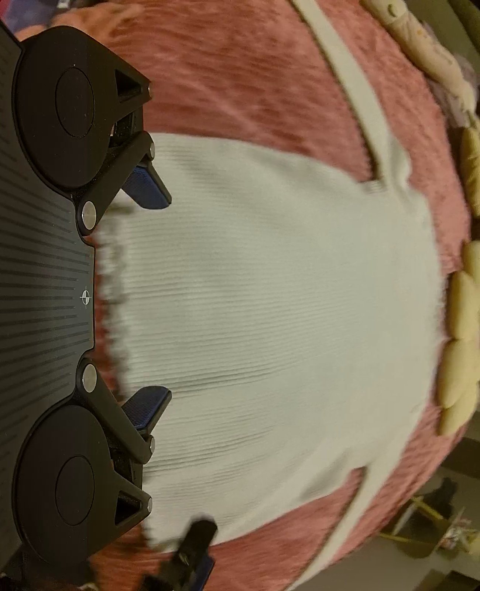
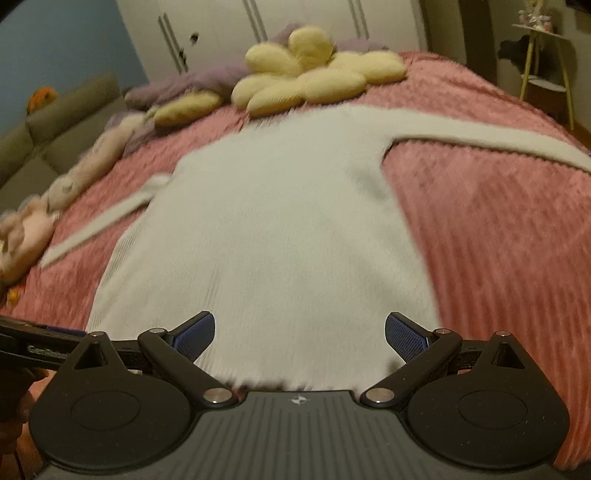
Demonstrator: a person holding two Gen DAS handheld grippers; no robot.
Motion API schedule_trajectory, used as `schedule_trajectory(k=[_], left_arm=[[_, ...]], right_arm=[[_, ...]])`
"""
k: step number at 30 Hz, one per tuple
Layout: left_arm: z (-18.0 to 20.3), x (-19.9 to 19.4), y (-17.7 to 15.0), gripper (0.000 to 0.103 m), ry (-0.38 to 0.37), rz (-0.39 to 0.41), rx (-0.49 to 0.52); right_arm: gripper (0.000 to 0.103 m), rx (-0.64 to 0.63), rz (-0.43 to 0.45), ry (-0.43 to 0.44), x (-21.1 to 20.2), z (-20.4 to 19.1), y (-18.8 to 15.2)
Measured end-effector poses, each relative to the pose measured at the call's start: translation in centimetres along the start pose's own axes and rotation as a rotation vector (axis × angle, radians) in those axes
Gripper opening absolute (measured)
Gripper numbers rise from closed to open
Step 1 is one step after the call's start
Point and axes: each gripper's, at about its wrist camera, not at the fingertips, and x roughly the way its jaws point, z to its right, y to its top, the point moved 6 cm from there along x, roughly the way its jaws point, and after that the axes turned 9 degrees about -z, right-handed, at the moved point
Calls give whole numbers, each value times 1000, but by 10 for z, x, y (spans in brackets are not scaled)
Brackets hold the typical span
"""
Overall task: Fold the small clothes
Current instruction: 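Grasp a sweater sleeve with the right tool and fold it across the body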
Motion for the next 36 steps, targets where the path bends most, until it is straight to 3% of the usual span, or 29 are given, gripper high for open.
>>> schedule_trajectory(k=[4, 7, 9, 10, 13, 16, 20, 23, 25, 27, 30, 33, 36], left_arm=[[-5, 7, 45, 103, 17, 105, -29], [-4, 20, 81, 103, 49, 157, -35], [-2, 30, 101, 103, 48, 168, -36], [-1, 34, 111, 103, 46, 172, -37], [-2, 49, 132, 103, 68, 197, -51], [-4, 70, 142, 103, 62, 167, -63], [-8, 92, 141, 103, 64, 116, -60], [-11, 96, 137, 103, 54, 133, -54], [-11, 97, 133, 103, 48, 140, -39], [-11, 98, 132, 103, 47, 134, -15], [-13, 99, 135, 103, 28, 104, -16], [-16, 100, 141, 103, 19, 74, -36], [-18, 90, 148, 103, -2, 86, -70]], right_arm=[[92, 100, 131, -89, 0, 61, 49], [67, 241, 216, -187, 1, 132, 93], [42, 377, 258, -248, 2, 183, 114], [39, 462, 278, -279, 3, 213, 124], [36, 688, 310, -291, 8, 279, 131], [35, 867, 345, -246, 13, 324, 124], [35, 988, 372, -187, 23, 353, 118], [35, 1033, 412, -157, 27, 366, 115], [30, 1036, 411, -171, 34, 370, 120], [10, 1026, 398, -199, 39, 372, 129], [8, 912, 390, -268, 34, 351, 148], [8, 609, 436, -254, 32, 281, 192], [8, 314, 450, -93, 46, 180, 223]])
